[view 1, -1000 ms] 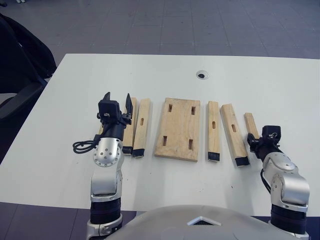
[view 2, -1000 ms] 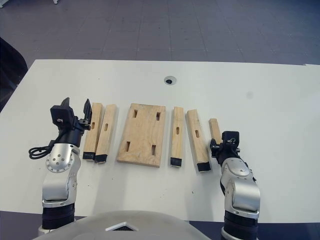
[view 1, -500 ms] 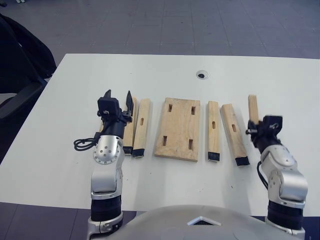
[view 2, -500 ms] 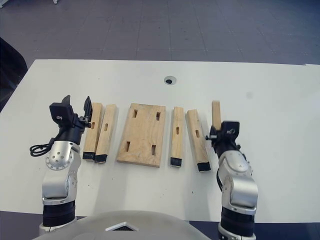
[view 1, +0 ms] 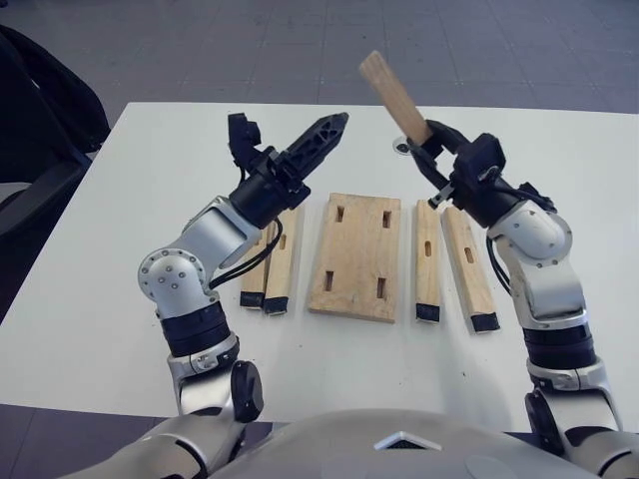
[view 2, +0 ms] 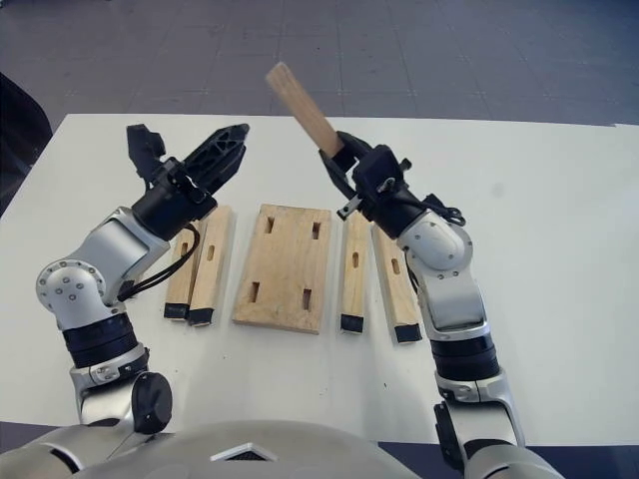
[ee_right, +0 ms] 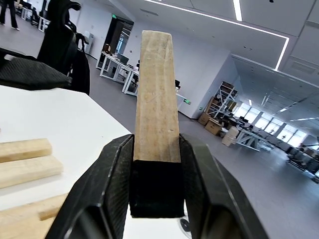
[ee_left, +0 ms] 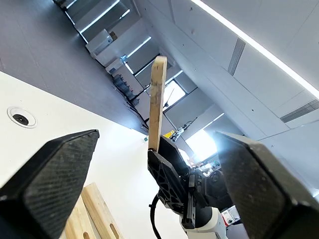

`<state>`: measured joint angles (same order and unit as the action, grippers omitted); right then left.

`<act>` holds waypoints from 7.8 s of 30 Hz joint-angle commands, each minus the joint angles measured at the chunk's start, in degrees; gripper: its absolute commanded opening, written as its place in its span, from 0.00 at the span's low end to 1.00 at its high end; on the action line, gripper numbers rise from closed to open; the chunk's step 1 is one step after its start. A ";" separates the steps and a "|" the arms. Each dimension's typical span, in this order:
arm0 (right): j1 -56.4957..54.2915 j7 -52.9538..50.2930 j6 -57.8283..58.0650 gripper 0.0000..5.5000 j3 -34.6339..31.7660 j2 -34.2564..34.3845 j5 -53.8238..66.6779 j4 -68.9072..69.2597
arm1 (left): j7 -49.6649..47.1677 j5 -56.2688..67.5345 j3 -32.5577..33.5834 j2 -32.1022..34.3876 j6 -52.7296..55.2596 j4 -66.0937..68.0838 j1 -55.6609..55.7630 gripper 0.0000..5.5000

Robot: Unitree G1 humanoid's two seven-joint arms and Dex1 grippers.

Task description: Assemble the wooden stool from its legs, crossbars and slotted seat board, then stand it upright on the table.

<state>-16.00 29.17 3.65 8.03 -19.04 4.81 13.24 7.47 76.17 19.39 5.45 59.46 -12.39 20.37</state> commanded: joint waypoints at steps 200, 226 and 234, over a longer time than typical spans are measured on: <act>15.26 -7.53 10.23 0.49 4.96 -0.91 -17.38 2.24 | -9.92 -61.93 -4.12 11.12 -7.24 -5.01 14.40 0.18; 16.04 -8.33 10.79 0.49 5.73 -0.31 -17.69 2.30 | -6.89 -63.20 -2.78 13.80 -18.39 -4.36 14.14 0.18; 16.12 -8.39 10.68 0.49 5.66 -0.34 -17.84 2.13 | -5.64 -64.62 2.99 16.70 -18.60 -13.50 0.27 0.18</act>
<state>0.34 20.71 13.93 13.77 -19.11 -12.82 15.24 1.12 12.35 21.61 21.13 40.37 -24.54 24.00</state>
